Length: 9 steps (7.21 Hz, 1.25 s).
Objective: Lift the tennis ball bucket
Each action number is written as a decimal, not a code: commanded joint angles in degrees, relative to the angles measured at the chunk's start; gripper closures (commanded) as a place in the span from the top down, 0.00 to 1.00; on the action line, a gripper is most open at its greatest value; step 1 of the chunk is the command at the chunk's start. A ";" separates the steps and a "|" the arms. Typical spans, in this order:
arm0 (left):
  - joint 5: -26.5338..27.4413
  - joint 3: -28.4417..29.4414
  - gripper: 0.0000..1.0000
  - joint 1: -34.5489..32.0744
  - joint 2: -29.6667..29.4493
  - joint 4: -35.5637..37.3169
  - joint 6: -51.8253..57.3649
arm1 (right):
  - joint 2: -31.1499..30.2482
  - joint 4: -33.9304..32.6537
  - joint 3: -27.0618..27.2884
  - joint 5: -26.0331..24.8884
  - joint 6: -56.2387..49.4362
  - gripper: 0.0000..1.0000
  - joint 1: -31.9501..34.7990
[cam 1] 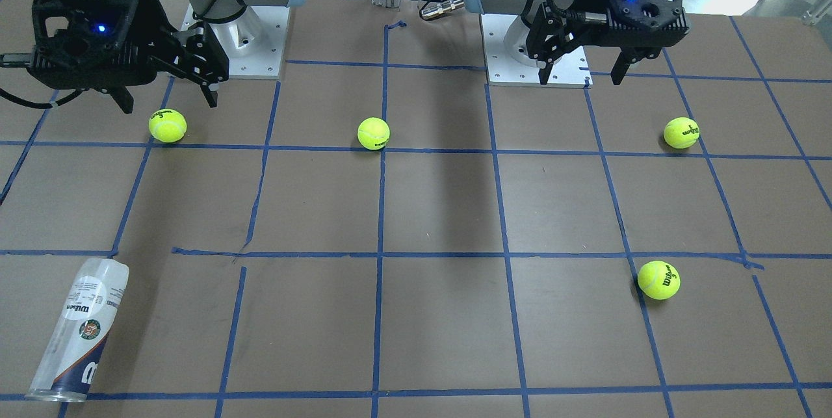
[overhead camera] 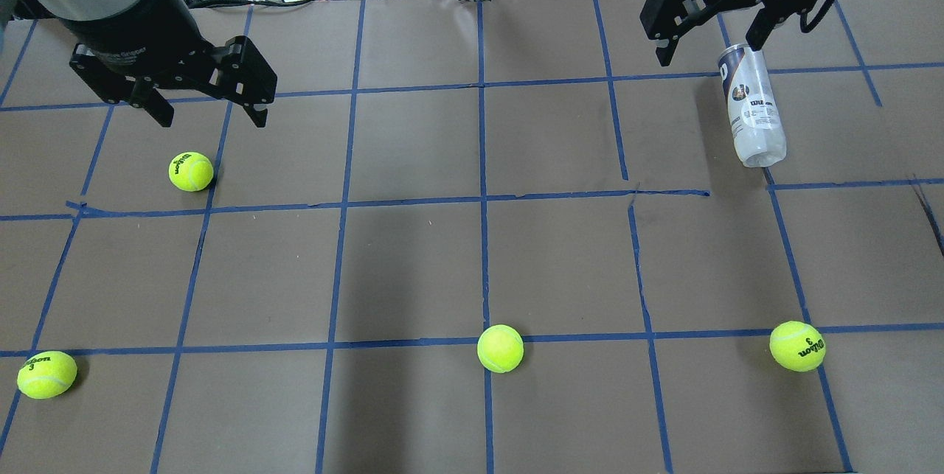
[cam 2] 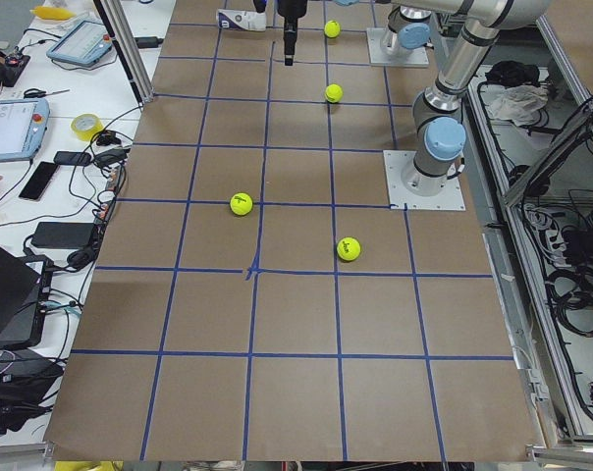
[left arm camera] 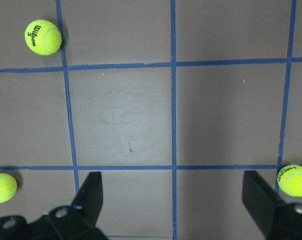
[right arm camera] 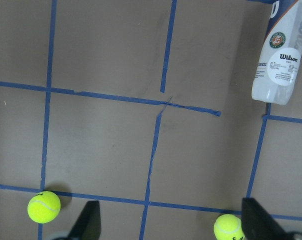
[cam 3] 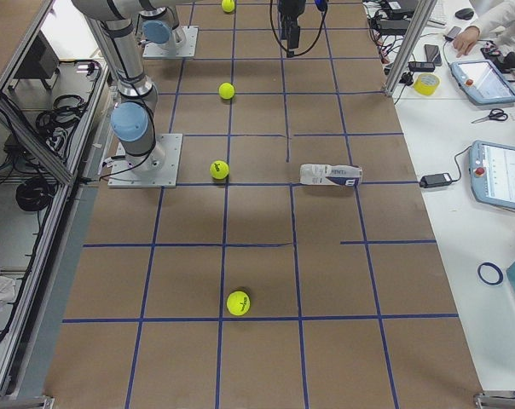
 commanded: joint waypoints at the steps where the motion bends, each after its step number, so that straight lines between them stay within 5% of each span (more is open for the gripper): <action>1: -0.06 0.01 1.00 -0.11 0.00 0.00 0.00 | 0.22 -0.11 0.38 -0.76 -1.12 1.00 0.03; 3: -0.15 0.10 1.00 -0.03 0.18 0.00 0.00 | 0.57 -0.54 0.47 -0.68 -0.34 1.00 -0.58; 6: 0.28 -0.60 1.00 -0.29 0.09 0.00 -0.09 | 10.48 -19.10 0.55 -1.12 -1.02 1.00 -5.05; 9: 0.20 -0.78 1.00 -0.29 0.18 0.09 0.00 | 19.79 -28.71 0.47 -1.21 -1.29 1.00 -13.30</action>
